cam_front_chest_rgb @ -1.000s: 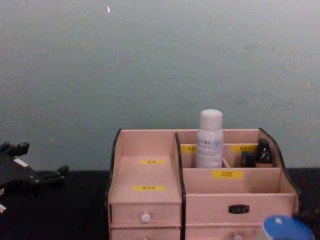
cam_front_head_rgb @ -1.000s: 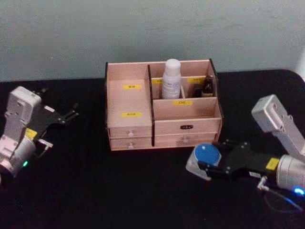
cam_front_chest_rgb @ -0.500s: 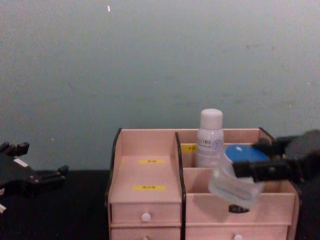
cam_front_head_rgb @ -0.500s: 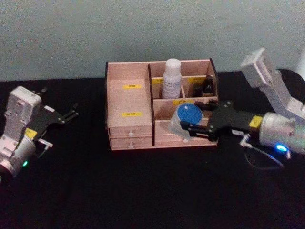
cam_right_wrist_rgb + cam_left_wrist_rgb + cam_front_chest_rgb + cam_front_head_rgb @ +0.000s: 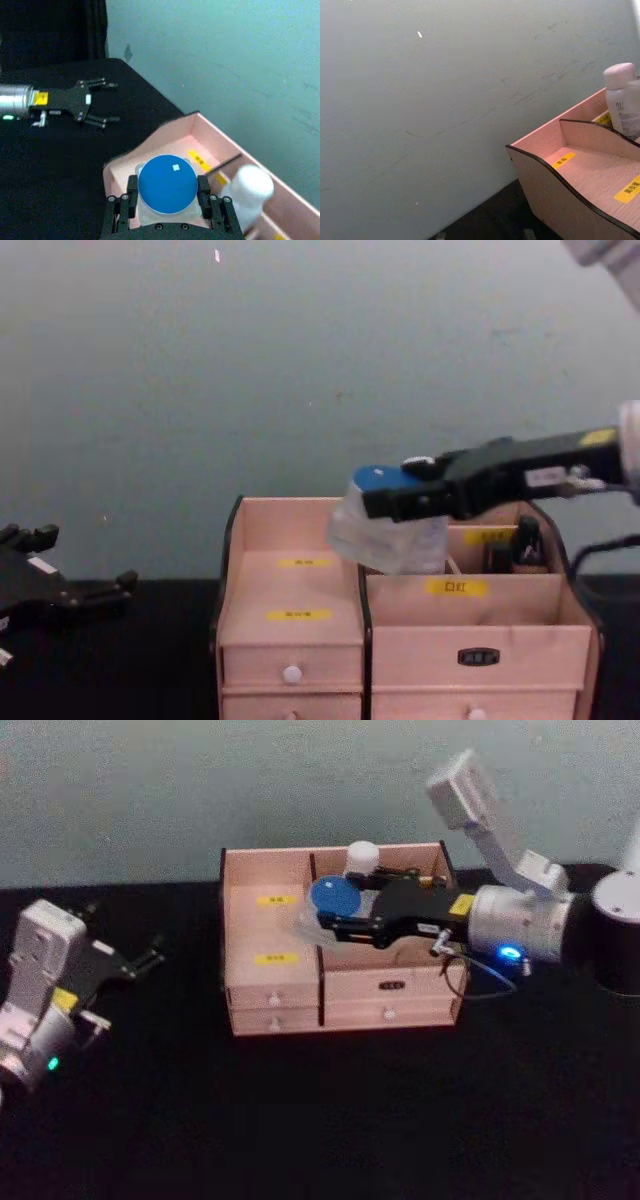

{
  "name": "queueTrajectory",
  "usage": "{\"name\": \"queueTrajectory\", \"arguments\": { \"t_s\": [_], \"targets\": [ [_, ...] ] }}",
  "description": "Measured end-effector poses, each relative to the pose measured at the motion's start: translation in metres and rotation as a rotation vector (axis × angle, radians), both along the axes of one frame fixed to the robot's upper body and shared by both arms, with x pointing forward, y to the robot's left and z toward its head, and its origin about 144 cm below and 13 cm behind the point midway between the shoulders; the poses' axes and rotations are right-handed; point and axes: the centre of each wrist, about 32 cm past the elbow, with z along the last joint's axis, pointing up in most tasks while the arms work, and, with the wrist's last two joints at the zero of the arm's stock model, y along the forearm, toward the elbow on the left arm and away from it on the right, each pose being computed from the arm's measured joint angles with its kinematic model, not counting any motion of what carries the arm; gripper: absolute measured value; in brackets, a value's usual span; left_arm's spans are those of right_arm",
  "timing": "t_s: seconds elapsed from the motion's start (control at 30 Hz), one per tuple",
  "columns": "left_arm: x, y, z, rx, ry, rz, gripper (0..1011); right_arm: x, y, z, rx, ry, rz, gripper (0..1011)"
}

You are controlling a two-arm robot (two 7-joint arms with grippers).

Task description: Pick up the facial cleanser and watermelon frost from the table and place them into the tiered storage box.

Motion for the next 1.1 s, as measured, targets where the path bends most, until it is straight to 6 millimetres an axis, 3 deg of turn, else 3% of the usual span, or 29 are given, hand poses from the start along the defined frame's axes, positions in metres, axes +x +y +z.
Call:
{"name": "queueTrajectory", "arguments": {
  "t_s": [0.4,1.1],
  "targets": [
    [0.000,0.000,0.000,0.000,0.000,0.000,1001,0.044,0.034,-0.003,0.018,0.035,0.024,720],
    [0.000,0.000,0.000,0.000,0.000,0.000,1001,0.073,0.061,-0.022,-0.029,0.114,0.028,720]
  ]
}}
